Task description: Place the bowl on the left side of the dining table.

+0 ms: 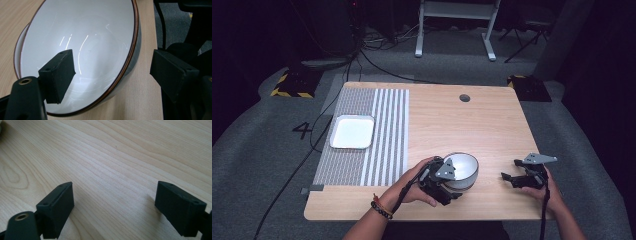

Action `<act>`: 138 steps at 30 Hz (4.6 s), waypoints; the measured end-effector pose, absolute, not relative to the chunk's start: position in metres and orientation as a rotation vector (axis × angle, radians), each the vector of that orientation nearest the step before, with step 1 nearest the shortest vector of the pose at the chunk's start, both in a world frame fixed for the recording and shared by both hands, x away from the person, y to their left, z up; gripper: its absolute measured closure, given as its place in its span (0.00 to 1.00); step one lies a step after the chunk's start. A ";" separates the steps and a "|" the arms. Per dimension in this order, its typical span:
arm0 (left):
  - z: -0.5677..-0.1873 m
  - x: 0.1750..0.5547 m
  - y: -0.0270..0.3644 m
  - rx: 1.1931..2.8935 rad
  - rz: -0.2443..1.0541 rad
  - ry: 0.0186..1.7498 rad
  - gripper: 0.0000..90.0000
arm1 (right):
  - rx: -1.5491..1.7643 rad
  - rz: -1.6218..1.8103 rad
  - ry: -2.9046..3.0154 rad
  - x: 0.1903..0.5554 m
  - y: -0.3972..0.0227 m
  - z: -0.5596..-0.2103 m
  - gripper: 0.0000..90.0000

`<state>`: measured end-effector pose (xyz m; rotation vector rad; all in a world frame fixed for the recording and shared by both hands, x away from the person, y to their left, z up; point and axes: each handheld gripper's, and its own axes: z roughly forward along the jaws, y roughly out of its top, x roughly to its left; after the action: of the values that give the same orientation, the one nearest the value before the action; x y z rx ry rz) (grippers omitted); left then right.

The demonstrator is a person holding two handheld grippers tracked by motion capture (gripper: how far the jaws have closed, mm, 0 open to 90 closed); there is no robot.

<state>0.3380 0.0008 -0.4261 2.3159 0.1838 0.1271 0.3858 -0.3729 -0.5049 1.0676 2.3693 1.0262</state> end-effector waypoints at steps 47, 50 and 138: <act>-0.422 0.337 -0.019 2.307 0.054 0.096 0.89 | 1.070 1.026 2.367 0.386 -0.373 -0.505 0.17; -0.421 0.337 -0.019 2.309 0.055 0.096 0.89 | 1.068 1.027 2.368 0.386 -0.373 -0.505 0.17; -0.384 0.350 0.062 2.154 0.260 0.274 0.90 | 1.071 1.028 2.366 0.386 -0.373 -0.505 0.17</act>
<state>0.3499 0.0623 -0.3844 2.1541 0.2742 0.2597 0.3857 -0.3726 -0.5050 1.0709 2.3656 1.0278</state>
